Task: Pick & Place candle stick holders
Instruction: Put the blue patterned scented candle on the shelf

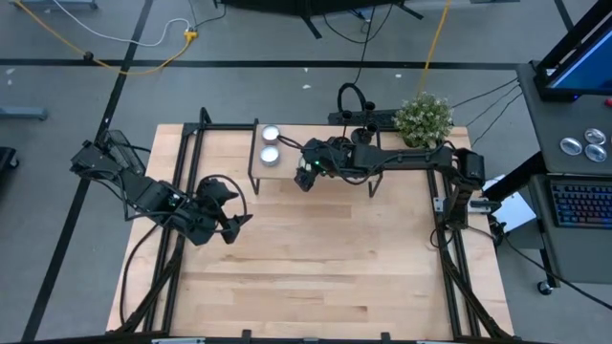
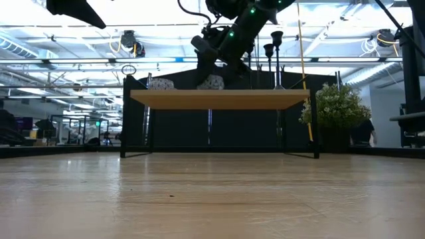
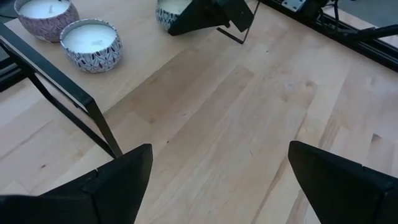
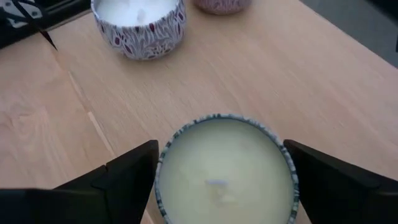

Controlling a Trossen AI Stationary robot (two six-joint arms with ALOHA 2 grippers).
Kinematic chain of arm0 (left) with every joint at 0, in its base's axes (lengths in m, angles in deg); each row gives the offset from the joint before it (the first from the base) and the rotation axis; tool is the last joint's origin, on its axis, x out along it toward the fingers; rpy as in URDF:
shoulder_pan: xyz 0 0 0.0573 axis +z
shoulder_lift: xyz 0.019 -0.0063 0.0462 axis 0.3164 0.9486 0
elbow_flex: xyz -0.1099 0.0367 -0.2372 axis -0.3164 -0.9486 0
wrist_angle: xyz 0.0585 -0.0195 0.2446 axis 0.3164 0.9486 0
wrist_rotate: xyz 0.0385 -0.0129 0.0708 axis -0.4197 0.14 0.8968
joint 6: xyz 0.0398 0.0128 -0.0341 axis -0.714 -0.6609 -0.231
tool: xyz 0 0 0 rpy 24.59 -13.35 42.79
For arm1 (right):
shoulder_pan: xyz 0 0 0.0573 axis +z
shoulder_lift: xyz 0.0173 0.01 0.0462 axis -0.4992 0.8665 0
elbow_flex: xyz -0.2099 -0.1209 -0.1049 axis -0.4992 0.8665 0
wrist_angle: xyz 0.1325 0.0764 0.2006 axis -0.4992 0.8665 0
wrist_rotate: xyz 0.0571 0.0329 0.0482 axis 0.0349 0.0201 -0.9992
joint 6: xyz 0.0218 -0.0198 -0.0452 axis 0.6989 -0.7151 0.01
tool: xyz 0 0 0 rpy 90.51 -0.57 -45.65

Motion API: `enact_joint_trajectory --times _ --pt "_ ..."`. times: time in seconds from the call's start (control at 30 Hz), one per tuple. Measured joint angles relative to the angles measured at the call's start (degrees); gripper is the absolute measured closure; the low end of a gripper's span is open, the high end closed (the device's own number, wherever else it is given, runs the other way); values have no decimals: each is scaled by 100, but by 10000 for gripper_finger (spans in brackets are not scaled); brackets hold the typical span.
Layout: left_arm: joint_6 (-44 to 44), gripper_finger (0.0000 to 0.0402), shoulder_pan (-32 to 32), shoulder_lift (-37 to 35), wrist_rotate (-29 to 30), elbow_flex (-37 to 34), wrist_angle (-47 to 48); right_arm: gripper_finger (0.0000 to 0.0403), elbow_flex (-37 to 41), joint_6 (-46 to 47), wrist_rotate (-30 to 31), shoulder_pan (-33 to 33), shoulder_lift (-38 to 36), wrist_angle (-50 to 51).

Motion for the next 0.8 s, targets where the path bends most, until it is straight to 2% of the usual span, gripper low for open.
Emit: enact_joint_trajectory --times 0.27,0.47,0.63,0.8 --pt "-12 20 1 -1 -13 0 0 50 0 -4 -106 0 0 -417" --pt "-11 17 1 0 -32 0 1 52 0 -200 -138 0 -10 -873" --pt "-5 20 1 -2 -33 0 -24 61 -12 -544 51 13 -226 -1309" --pt "18 14 1 -2 -31 0 -78 64 -5 -796 185 116 -617 -1336"
